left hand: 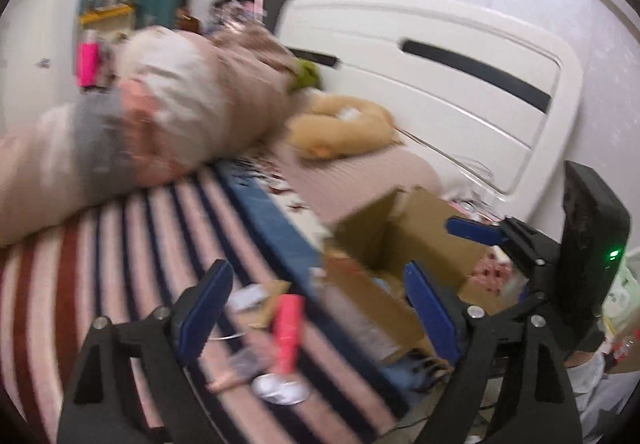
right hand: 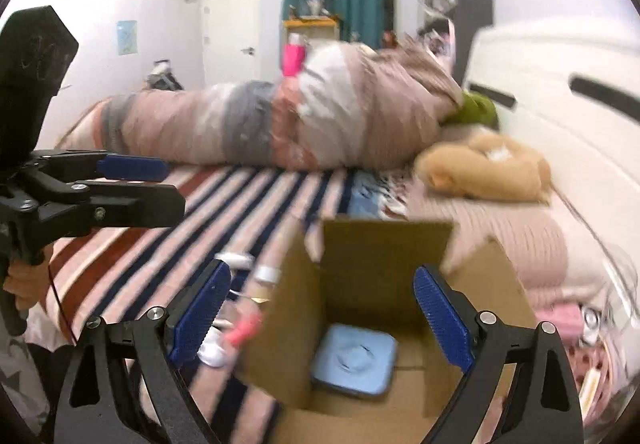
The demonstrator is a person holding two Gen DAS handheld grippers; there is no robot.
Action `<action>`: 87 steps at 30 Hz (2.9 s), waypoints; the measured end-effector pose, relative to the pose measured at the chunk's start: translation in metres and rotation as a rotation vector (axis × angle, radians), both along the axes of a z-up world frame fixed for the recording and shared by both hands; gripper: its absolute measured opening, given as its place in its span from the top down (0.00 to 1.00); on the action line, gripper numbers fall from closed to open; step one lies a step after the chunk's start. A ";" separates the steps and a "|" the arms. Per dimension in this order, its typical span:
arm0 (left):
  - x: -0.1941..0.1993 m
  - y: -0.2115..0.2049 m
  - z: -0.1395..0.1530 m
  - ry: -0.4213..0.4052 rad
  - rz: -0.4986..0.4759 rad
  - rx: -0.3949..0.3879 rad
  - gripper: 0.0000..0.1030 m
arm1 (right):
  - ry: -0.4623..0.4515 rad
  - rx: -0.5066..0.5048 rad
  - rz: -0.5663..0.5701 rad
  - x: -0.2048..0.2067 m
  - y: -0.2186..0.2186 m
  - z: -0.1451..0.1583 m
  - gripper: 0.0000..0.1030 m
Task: Organize rigid objects
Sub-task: 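Grasp the clear plastic bottle with the right gripper, then grasp the white lens case with the left gripper while the right gripper lifts the clear bottle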
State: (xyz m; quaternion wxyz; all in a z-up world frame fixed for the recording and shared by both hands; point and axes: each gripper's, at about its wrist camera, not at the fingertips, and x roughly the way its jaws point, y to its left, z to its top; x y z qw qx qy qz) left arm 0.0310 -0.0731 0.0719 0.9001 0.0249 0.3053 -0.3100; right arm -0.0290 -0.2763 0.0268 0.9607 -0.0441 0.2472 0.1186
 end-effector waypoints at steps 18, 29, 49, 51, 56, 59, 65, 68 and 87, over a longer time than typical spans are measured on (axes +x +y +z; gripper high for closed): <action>0.010 0.161 -0.119 0.052 0.186 -0.057 0.13 | 0.358 -0.022 0.225 0.053 0.161 -0.111 0.05; 0.032 0.162 -0.153 0.119 0.183 -0.028 0.13 | 0.431 -0.149 0.177 0.100 0.159 -0.173 0.05; 0.022 0.139 -0.162 0.172 0.063 -0.082 0.13 | 0.349 -0.056 0.100 0.043 0.117 -0.141 0.33; 0.023 0.129 -0.165 0.184 0.030 -0.087 0.13 | 0.362 -0.031 0.082 0.027 0.109 -0.145 0.33; 0.029 0.096 -0.181 0.254 -0.074 -0.114 0.14 | 0.386 -0.020 0.018 0.007 0.092 -0.166 0.33; 0.029 0.074 -0.194 0.283 -0.111 -0.089 0.22 | 0.381 -0.038 -0.020 0.004 0.080 -0.179 0.33; 0.030 0.028 -0.213 0.319 -0.189 -0.065 0.25 | 0.350 0.000 0.014 0.001 0.067 -0.182 0.33; 0.034 0.013 -0.220 0.324 -0.173 -0.031 0.25 | 0.337 -0.001 0.032 -0.001 0.064 -0.185 0.33; 0.038 0.054 -0.216 0.301 -0.046 -0.005 0.46 | 0.346 -0.008 0.018 0.006 0.073 -0.198 0.33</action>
